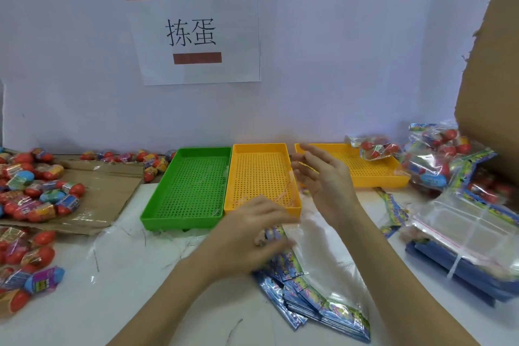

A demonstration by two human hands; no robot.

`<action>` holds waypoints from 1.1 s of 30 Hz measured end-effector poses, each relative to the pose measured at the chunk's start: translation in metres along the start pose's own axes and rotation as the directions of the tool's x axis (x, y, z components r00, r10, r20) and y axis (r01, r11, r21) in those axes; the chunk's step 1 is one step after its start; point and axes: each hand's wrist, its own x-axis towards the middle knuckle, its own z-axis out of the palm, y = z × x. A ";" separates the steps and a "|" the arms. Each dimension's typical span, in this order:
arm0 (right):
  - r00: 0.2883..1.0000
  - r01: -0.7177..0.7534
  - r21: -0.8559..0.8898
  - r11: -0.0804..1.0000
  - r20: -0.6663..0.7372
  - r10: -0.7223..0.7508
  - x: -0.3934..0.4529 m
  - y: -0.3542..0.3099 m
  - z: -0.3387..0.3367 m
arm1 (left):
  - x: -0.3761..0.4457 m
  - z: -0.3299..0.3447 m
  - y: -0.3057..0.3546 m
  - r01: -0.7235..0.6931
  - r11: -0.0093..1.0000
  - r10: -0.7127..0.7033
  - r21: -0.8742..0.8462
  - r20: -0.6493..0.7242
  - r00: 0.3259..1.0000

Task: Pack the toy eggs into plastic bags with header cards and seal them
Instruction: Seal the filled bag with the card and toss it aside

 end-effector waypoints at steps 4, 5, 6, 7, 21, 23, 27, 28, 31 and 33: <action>1.000 -0.023 -0.115 0.993 -0.013 0.022 0.001 0.006 -0.002 | 0.002 0.017 0.009 -0.093 0.994 0.084 0.049 0.156 0.984; 0.999 -0.029 -0.129 0.991 -0.021 0.026 0.001 0.006 -0.002 | 0.003 0.016 0.008 -0.104 0.993 0.097 0.056 0.122 0.988; 0.999 -0.035 -0.135 0.990 -0.028 0.031 0.002 0.005 -0.004 | 0.003 0.013 0.006 -0.102 0.992 0.096 0.068 0.094 0.991; 0.999 -0.042 -0.136 0.990 -0.033 0.038 0.003 0.005 -0.005 | 0.003 0.011 0.003 -0.066 0.996 0.062 0.059 0.076 0.995; 0.998 -0.060 -0.403 0.913 0.006 0.068 0.008 0.002 -0.015 | -0.002 -0.011 -0.003 0.149 0.986 -0.129 -0.074 0.225 0.966; 0.998 -0.046 -0.449 0.892 0.018 0.060 0.007 0.002 -0.014 | -0.002 -0.012 -0.004 0.140 0.989 -0.124 -0.052 0.228 0.966; 0.997 -0.005 -0.505 0.863 0.064 0.044 0.006 0.001 -0.012 | -0.001 -0.011 -0.005 0.119 0.991 -0.109 -0.055 0.153 0.982; 0.996 -0.004 -0.493 0.870 0.072 0.046 0.006 0.001 -0.012 | -0.001 -0.011 -0.006 0.120 0.990 -0.105 -0.080 0.164 0.981; 0.995 0.003 -0.477 0.879 0.090 0.046 0.005 0.000 -0.011 | -0.001 -0.010 -0.009 0.130 0.985 -0.095 -0.114 0.276 0.956; 0.995 0.012 -0.486 0.874 0.095 0.039 0.006 0.002 -0.011 | -0.001 -0.007 -0.011 0.125 0.983 -0.085 -0.133 0.273 0.958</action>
